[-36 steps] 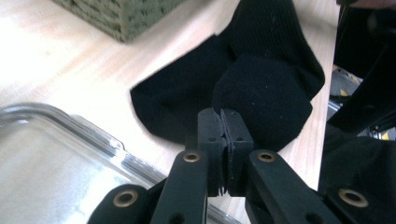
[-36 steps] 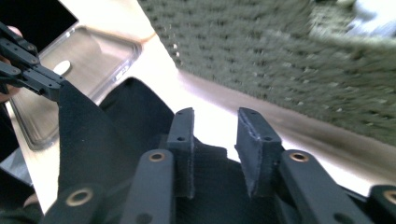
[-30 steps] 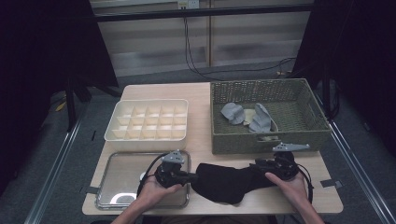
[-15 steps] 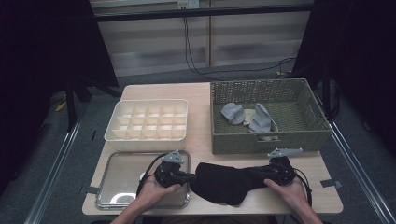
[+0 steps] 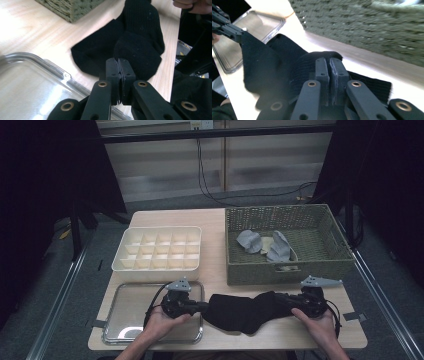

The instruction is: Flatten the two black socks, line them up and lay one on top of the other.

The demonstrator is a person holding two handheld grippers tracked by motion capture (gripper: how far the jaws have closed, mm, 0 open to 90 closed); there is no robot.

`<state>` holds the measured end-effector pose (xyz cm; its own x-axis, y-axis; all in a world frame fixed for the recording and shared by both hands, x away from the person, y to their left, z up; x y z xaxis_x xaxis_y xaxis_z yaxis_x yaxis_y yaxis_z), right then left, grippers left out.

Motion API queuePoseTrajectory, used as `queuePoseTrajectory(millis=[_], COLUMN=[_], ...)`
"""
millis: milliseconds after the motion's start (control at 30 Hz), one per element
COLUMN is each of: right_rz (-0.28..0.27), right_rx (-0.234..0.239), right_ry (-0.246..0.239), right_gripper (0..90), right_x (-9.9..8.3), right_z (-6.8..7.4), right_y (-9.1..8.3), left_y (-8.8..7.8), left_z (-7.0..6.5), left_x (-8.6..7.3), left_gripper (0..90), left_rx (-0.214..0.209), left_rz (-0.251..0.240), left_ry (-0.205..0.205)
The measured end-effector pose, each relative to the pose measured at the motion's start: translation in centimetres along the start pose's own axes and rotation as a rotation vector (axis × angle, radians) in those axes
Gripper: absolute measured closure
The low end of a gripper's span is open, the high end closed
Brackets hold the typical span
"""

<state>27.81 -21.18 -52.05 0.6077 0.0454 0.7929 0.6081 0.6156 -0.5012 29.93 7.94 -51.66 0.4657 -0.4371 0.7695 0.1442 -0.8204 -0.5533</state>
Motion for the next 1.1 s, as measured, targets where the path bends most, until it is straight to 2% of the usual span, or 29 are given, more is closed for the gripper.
queuePoseTrajectory(millis=[167,367,433,533,667,700,733,800,833,1000,1100], right_rz=[-0.029,-0.020,0.000,0.008,0.025,0.026,0.026,0.022,0.007,-0.007,-0.001], right_rx=[-0.021,-0.049,-0.082,-0.091,-0.078,-0.077,-0.077,-0.073,-0.063,-0.065,-0.070], right_ry=[0.016,0.033,0.046,0.048,0.039,0.037,0.037,0.034,0.037,0.043,0.035], right_gripper=[85.8,85.7,85.2,84.6,82.1,77.0,77.0,76.0,72.8,70.8,67.4], right_x=[-0.1,-1.0,-1.6,-1.8,-2.0,-2.0,-2.0,-1.9,-1.7,-1.5,-1.4], right_z=[-0.4,-0.9,-1.5,-1.7,-1.6,-1.5,-1.5,-1.6,-1.6,-1.7,-1.8], right_y=[-1.3,-2.2,-2.4,-2.3,-1.9,-1.9,-1.9,-1.9,-2.0,-2.1,-1.8], left_y=[0.3,1.2,1.5,2.1,2.3,2.4,2.4,2.3,2.0,2.0,2.3], left_z=[0.4,1.2,1.6,2.0,2.4,2.5,2.5,2.5,2.5,2.3,2.2], left_x=[0.8,1.4,1.8,2.1,2.0,1.8,1.7,1.5,1.4,1.1,1.0], left_gripper=[88.4,88.5,88.5,88.5,87.7,86.0,86.0,80.4,78.9,73.3,69.7], left_rx=[0.001,0.012,0.025,0.038,0.036,0.040,0.042,0.039,0.037,0.028,0.026], left_rz=[-0.011,-0.002,-0.015,-0.015,-0.007,-0.006,-0.011,0.004,0.001,0.011,0.023], left_ry=[0.011,0.018,-0.001,-0.006,-0.024,-0.025,-0.025,-0.022,-0.028,-0.036,-0.030])
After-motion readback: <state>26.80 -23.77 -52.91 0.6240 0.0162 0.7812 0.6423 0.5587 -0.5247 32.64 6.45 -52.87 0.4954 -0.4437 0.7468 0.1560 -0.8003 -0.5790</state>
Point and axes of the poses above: each handheld gripper's, and its own axes: y roughly forward along the jaws, x roughly out of its top, z roughly to its left, the point moved 8 cm from there along y, roughly forward along the jaws, and after that the axes turned 4 degrees about -z, right-handed, at the moved point
